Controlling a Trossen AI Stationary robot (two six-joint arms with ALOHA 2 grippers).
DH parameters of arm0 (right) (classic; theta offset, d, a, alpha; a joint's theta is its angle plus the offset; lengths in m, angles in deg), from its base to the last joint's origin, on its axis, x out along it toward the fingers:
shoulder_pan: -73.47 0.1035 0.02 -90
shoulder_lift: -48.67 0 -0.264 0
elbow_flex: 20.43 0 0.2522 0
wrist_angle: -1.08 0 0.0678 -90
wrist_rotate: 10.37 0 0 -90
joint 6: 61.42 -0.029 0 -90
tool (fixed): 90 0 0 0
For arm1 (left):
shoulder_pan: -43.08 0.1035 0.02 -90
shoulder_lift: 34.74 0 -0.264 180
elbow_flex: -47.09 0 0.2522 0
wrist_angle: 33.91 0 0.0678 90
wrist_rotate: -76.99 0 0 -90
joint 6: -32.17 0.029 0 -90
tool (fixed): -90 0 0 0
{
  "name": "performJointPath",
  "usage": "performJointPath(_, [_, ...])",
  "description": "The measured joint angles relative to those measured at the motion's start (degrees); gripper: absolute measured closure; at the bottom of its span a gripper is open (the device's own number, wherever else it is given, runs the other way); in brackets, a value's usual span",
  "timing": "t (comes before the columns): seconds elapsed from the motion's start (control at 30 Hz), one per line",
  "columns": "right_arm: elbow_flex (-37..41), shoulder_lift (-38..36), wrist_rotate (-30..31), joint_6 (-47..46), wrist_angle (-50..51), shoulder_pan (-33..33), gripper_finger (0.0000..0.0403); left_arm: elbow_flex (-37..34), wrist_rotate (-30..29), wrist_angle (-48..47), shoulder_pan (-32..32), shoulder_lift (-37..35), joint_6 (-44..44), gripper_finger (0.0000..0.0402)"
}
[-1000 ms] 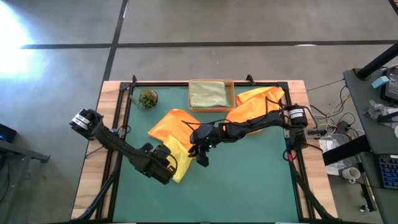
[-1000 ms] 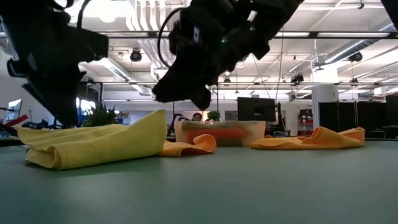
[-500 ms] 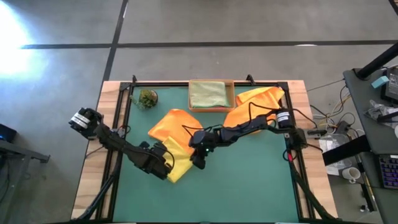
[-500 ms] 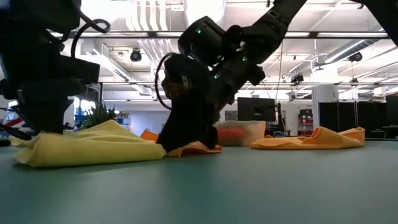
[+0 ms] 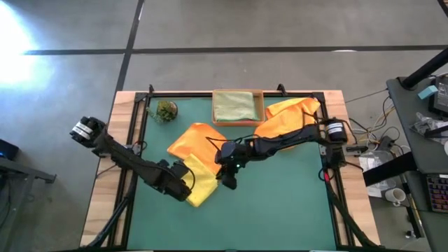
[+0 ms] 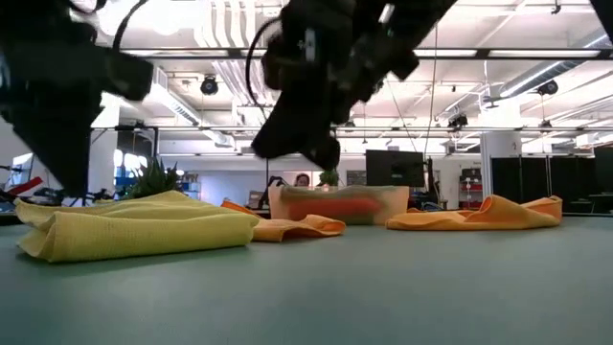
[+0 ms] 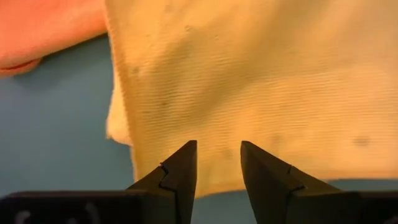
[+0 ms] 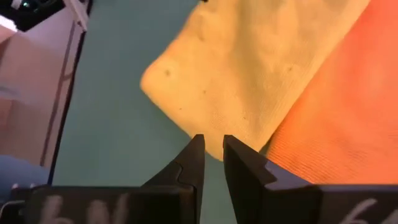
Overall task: Fold microfiber towels
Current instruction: Stack the yellow microfiber towel on top of the green microfiber towel in the orange bin
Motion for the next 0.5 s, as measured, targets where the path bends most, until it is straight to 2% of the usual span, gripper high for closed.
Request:
performJointPath(0.27, [0.0, -8.19, 0.01, 7.99, 9.86, -0.02, 0.0351, 6.29, -0.09, 5.82, -2.99, -3.24, 5.52, 0.0293])
performJointPath(0.5, [0.02, -11.2, 0.02, 14.33, 18.37, -0.02, 0.0351, 14.34, -0.77, 6.47, -5.32, 3.14, 7.03, 0.0293])
